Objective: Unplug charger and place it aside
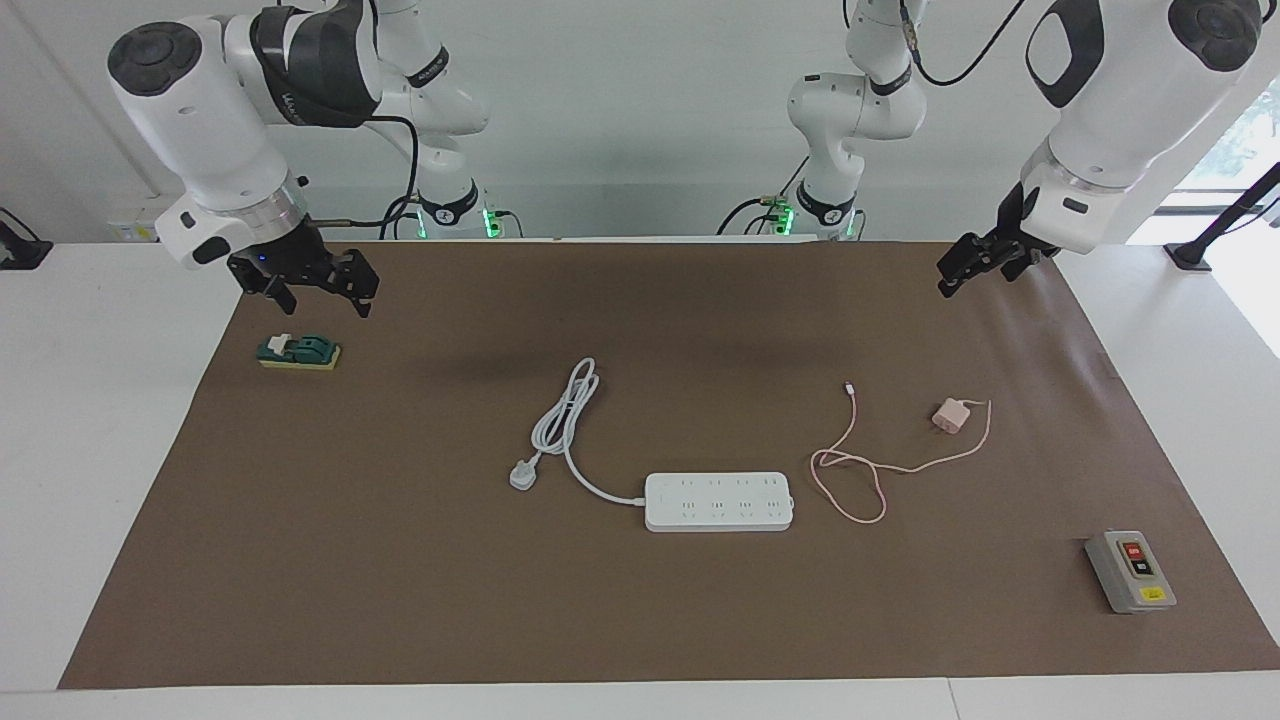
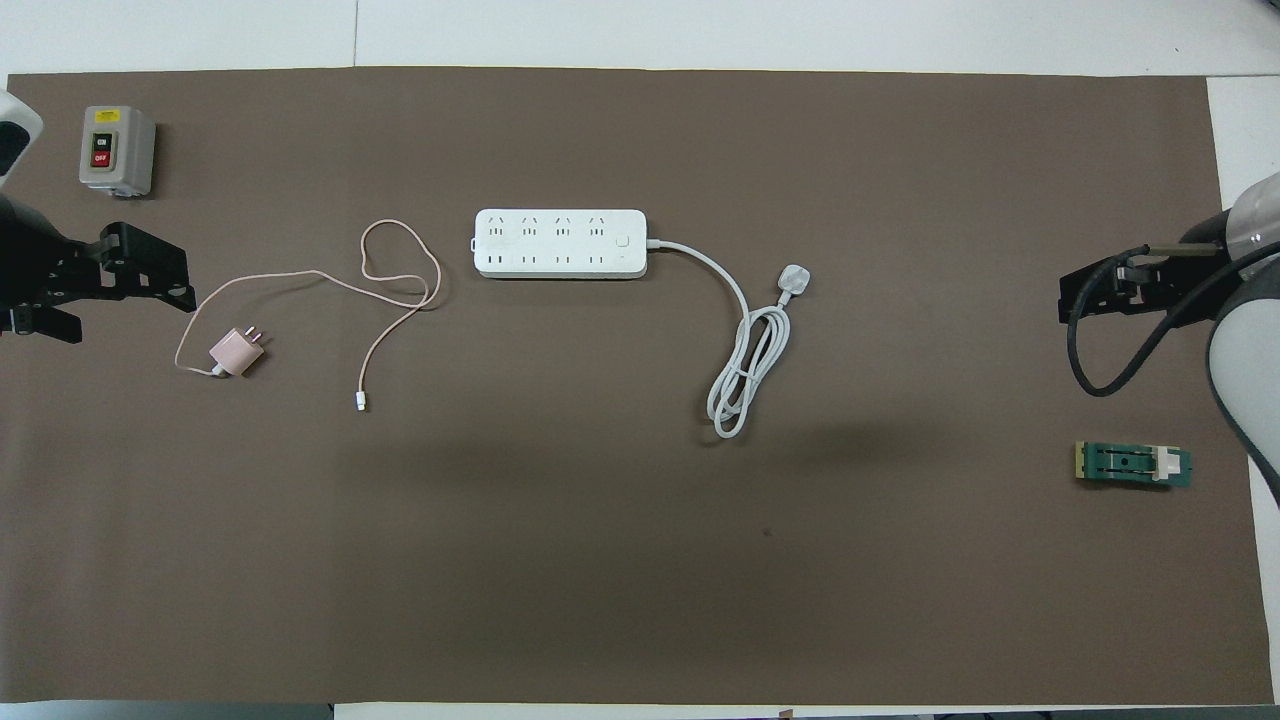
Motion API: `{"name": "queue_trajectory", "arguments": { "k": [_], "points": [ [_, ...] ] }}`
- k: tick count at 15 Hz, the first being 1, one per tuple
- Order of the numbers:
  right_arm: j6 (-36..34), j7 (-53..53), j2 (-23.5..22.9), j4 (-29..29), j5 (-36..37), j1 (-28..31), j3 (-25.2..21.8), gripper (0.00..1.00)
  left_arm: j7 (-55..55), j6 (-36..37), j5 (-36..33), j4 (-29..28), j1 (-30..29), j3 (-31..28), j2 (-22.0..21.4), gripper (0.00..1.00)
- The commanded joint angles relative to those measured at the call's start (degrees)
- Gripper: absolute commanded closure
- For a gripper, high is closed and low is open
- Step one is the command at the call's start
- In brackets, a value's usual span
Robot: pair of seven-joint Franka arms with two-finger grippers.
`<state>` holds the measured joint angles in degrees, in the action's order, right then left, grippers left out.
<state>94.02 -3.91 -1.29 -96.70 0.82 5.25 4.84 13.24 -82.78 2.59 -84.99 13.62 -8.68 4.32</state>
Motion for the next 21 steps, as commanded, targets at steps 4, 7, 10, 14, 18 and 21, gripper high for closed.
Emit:
{"name": "queue_trajectory", "arguments": {
  "k": [4,7,10,14,18,21],
  "points": [
    [0.2,1.62,1.2,-1.65,0.76,1.16,0.52,0.0,-10.34,-0.98,-0.22,-3.5,-1.58,1.39,0.6,0.0],
    [0.2,1.53,1.2,-1.65,0.76,1.95,0.52,0.0,-10.34,0.06,-0.66,-2.29,-1.67,1.3,1.21,0.0],
    [0.29,1.45,1.2,-1.83,0.76,1.95,0.52,0.0,-10.52,0.87,-0.92,-0.34,-1.41,1.56,2.01,0.0],
    [0.29,1.36,1.2,-1.74,0.76,1.95,0.52,0.0,-10.69,-1.07,-0.92,-0.53,-1.32,1.56,2.35,0.0],
    [0.29,0.74,1.29,-1.91,0.94,1.95,0.52,0.0,-11.22,-1.95,-3.12,-0.44,-1.41,1.48,2.36,0.0],
    [0.29,1.18,1.29,-2.0,0.94,1.95,0.61,0.0,-11.13,-3.53,-2.51,-0.44,-1.41,1.56,2.36,0.0]
  ]
}}
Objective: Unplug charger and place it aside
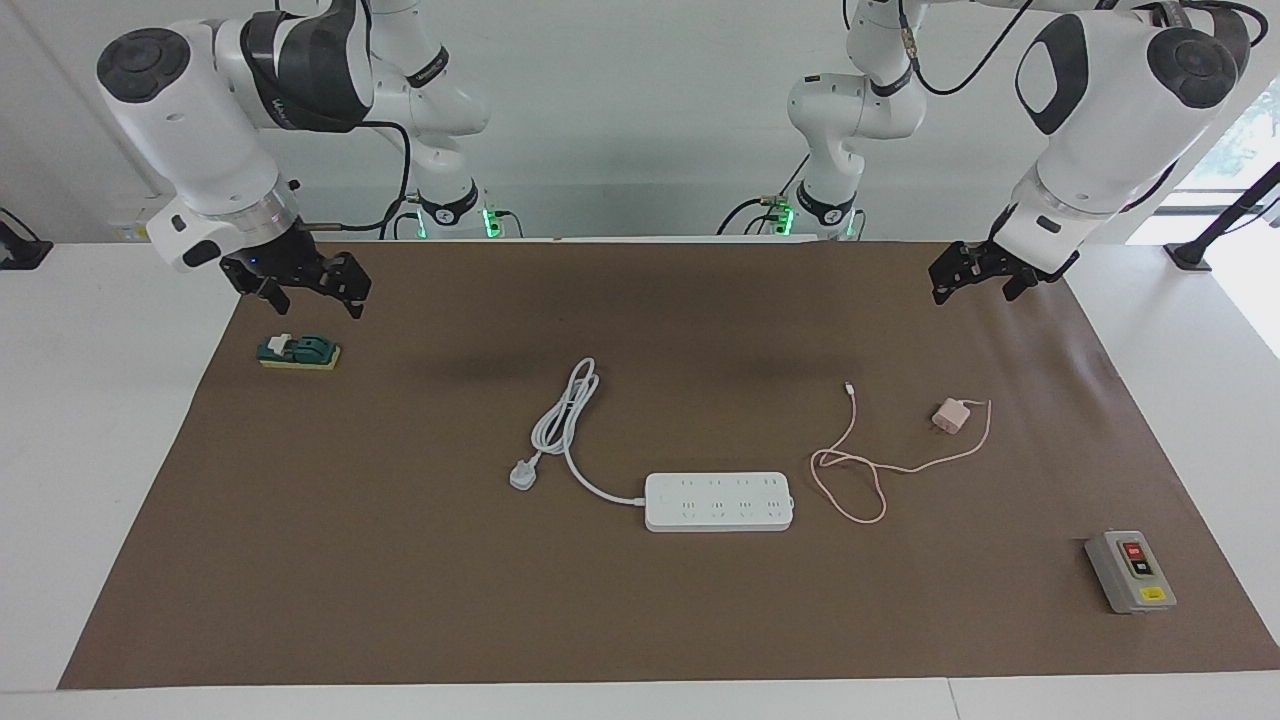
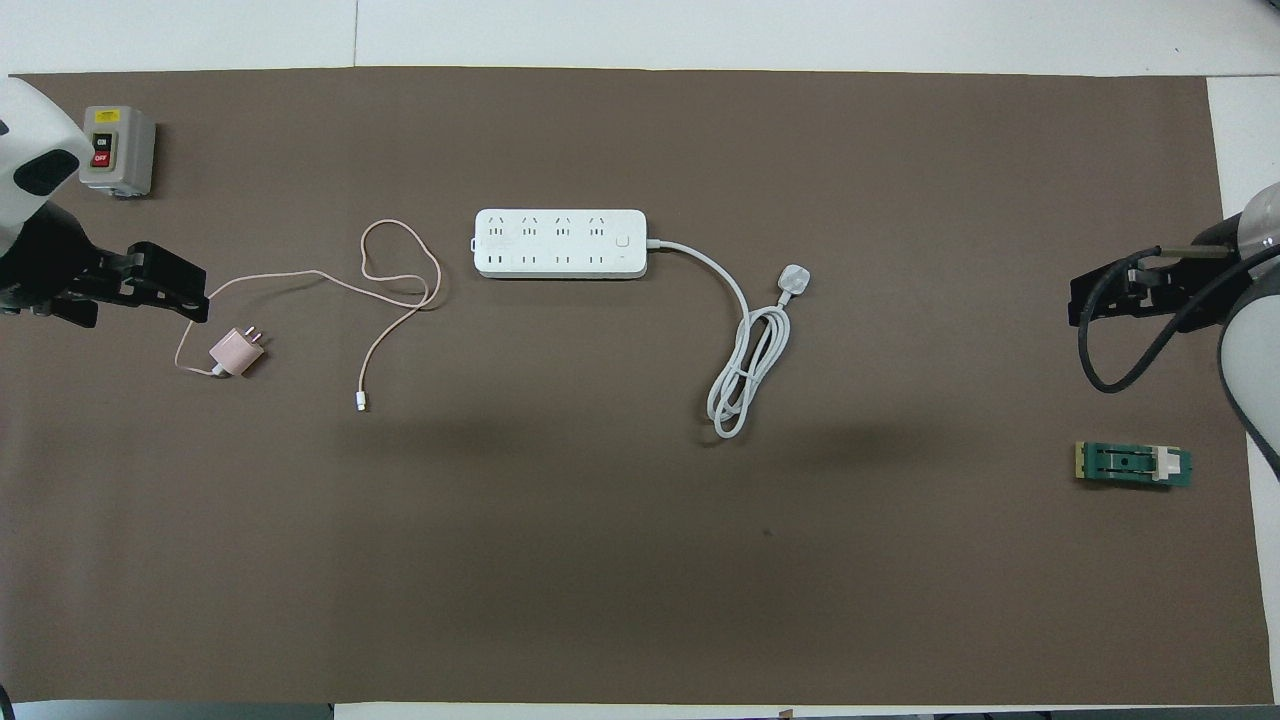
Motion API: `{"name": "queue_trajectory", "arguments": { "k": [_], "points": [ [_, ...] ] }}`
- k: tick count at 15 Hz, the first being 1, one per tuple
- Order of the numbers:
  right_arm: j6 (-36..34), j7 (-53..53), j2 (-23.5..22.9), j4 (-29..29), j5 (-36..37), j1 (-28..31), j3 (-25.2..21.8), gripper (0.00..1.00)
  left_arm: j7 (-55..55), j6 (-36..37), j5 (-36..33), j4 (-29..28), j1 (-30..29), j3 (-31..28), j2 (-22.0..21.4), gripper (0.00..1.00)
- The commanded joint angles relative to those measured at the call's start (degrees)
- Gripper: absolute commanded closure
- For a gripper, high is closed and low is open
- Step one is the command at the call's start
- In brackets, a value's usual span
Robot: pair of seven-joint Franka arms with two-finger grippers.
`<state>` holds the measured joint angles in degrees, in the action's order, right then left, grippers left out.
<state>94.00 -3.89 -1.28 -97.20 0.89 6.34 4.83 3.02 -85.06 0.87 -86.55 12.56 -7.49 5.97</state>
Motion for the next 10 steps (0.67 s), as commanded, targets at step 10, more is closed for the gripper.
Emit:
{"name": "queue_trajectory", "arguments": {
  "k": [10],
  "points": [
    [0.22,1.26,1.46,-1.86,0.87,0.87,0.62,0.0,-0.91,-1.25,-0.17,1.12,-0.43,0.37,0.71,0.0]
  ]
}}
